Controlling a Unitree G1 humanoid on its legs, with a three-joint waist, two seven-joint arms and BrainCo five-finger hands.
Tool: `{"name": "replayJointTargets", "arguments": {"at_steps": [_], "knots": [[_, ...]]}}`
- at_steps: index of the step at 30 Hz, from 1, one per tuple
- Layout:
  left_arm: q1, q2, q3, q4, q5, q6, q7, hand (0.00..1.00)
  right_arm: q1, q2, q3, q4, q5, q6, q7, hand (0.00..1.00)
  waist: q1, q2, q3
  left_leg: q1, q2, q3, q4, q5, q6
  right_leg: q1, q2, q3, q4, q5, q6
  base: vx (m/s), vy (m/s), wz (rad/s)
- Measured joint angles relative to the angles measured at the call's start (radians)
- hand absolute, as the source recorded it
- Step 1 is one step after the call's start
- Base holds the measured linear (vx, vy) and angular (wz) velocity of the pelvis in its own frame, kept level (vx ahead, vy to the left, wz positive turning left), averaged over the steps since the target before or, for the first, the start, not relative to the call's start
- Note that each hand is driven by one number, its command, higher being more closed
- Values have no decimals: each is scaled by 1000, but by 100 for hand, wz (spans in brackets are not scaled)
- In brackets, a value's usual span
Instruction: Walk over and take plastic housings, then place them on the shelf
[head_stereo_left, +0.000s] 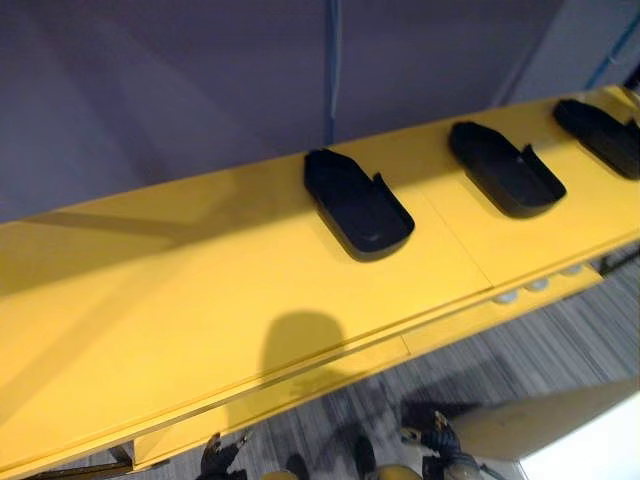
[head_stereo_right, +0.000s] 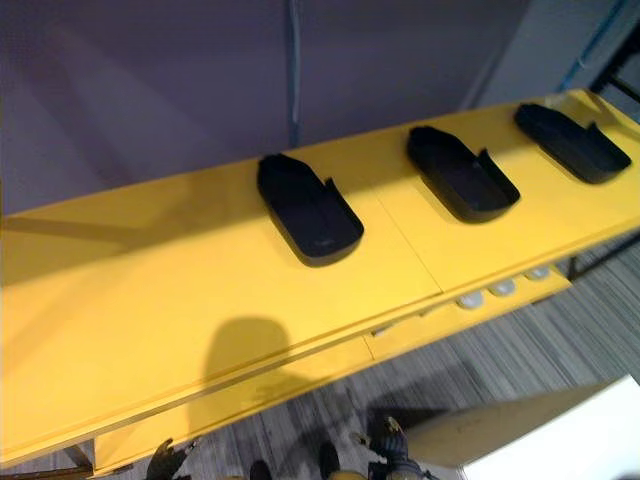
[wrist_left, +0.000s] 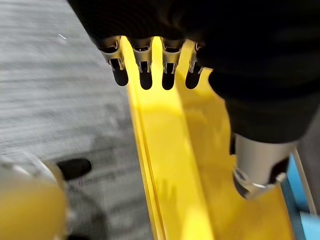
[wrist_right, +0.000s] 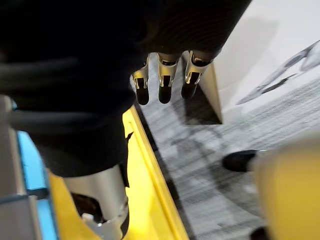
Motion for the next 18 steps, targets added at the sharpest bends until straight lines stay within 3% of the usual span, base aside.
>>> {"name": "replayJointTargets", "arguments": {"at_steps": [2,4,6,8,9,10,11,12,15,17,18], "knots": [[-46,-7,-37,-39,18,7,-5,0,-14,2,11,-35,0,0,-6,0,-2,-3,15,-22,11,6,20,-2,10,-71,-4,-39,185,-75,-11,-76,26,-10],[-45,0,-70,-112,23,9,-12,0,-8,3,12,-36,0,0,-7,0,-17,-7,18,-21,4,-12,47,-6,16,-113,-72,-124,525,-164,20,26,-2,34],[-28,7,-69,-159,23,7,-17,0,-4,2,24,-32,-1,-1,-7,0,-21,-33,12,-26,-17,-31,62,-7,15,-101,-118,-135,577,-178,50,32,-53,35],[-25,6,-43,-164,24,9,-25,0,-20,-17,30,-14,-9,-3,-6,0,-5,-38,9,-95,-28,-48,132,9,31,-72,-127,-169,432,-182,64,-7,-92,-16],[-14,-7,-26,-166,23,9,-25,0,-40,-26,32,8,-18,-3,-6,0,7,-43,-3,-150,-25,-37,151,34,40,9,-130,-162,201,-152,49,-43,-85,-62],[-5,-15,-24,-170,23,8,-24,0,-47,-34,38,15,-18,-2,-6,0,23,-41,-19,-165,-32,-35,106,41,17,23,-130,-163,98,-119,47,-112,-46,-115],[8,-30,-10,-177,23,5,-24,0,-83,-53,51,29,-19,-3,-8,0,50,-24,-16,-164,-18,-14,34,57,30,1,-109,-178,45,-129,21,-156,-6,-98],[-20,-22,-12,-154,22,16,-24,0,-127,-55,51,52,-18,-3,-9,0,31,-29,11,-188,-16,-4,50,57,38,-32,-114,-191,71,-139,9,-152,15,-69],[-17,-16,-34,-150,23,18,-27,0,-111,-52,48,54,-18,-4,-23,0,29,-22,32,-158,3,-1,101,56,36,23,-106,-187,37,-113,-1,-125,-13,-12],[-9,-12,-38,-149,23,14,-26,0,-97,-57,48,56,-18,-6,-30,0,29,-9,44,-136,17,-13,129,40,12,40,-91,-167,50,-106,-4,-153,-44,-25],[-9,-8,-38,-141,23,10,-26,0,-96,-58,47,64,-18,-6,-30,0,26,-6,54,-145,19,-68,148,42,6,36,-83,-150,51,-97,-3,-181,-60,-45]]}}
